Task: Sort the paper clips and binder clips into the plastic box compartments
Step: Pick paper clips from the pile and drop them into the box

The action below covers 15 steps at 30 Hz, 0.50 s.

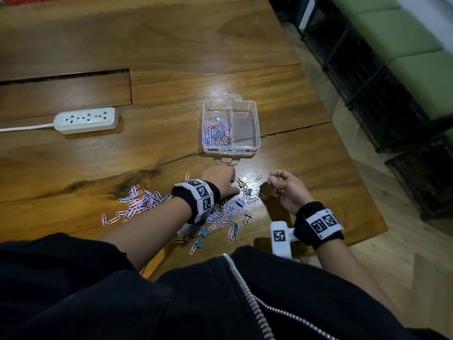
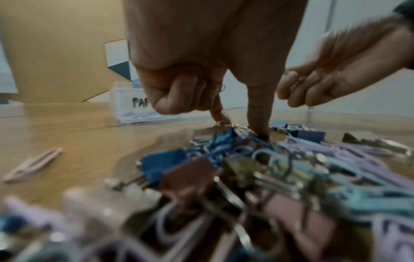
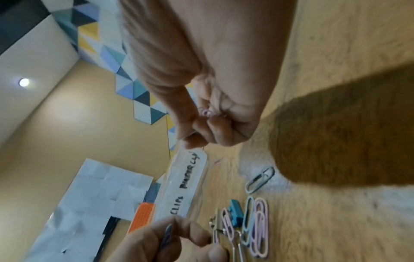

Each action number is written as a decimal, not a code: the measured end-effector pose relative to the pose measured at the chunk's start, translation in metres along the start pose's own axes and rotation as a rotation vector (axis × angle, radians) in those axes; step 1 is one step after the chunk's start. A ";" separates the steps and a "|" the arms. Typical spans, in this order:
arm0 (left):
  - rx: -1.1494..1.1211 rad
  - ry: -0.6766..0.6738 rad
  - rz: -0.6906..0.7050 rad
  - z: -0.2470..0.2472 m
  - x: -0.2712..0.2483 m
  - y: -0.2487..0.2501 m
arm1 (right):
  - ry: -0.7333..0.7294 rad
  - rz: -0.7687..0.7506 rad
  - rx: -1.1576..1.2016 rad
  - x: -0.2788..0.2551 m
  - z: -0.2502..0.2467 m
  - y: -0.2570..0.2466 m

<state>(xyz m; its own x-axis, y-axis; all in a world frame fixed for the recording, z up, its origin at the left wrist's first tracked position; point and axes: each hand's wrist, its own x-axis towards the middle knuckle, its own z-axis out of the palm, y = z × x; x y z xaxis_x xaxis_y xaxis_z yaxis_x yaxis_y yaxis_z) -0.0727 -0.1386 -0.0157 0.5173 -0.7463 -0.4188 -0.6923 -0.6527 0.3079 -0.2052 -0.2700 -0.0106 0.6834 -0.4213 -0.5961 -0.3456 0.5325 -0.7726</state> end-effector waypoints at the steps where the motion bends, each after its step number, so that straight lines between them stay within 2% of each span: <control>1: 0.049 0.015 0.019 0.000 0.001 0.001 | -0.024 -0.004 0.020 -0.001 -0.003 0.000; 6: 0.163 -0.056 0.045 0.003 0.002 0.012 | -0.031 0.086 0.000 -0.007 -0.006 0.000; 8: 0.108 -0.087 0.040 0.002 0.004 0.011 | -0.037 0.112 0.014 -0.008 -0.005 0.001; 9: 0.000 -0.098 0.026 0.001 0.004 0.010 | -0.029 0.113 0.020 -0.008 -0.004 0.001; 10: -0.178 -0.109 0.003 0.000 0.005 0.008 | 0.000 0.110 0.006 -0.007 -0.002 0.001; 12: -0.722 -0.152 -0.080 -0.003 0.006 0.005 | 0.080 0.070 -0.138 -0.005 0.000 0.005; 14: -1.286 -0.217 -0.115 -0.007 0.003 0.002 | 0.127 -0.019 -0.461 0.000 0.001 0.013; 15: -1.475 -0.236 -0.117 -0.009 0.002 0.001 | 0.138 -0.063 -0.635 0.001 0.003 0.017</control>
<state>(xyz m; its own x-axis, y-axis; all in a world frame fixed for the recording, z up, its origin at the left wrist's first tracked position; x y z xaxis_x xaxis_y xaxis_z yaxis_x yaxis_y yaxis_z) -0.0683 -0.1424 -0.0089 0.3423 -0.7380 -0.5816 0.5366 -0.3546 0.7657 -0.2085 -0.2596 -0.0239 0.6409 -0.5503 -0.5352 -0.6491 -0.0162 -0.7606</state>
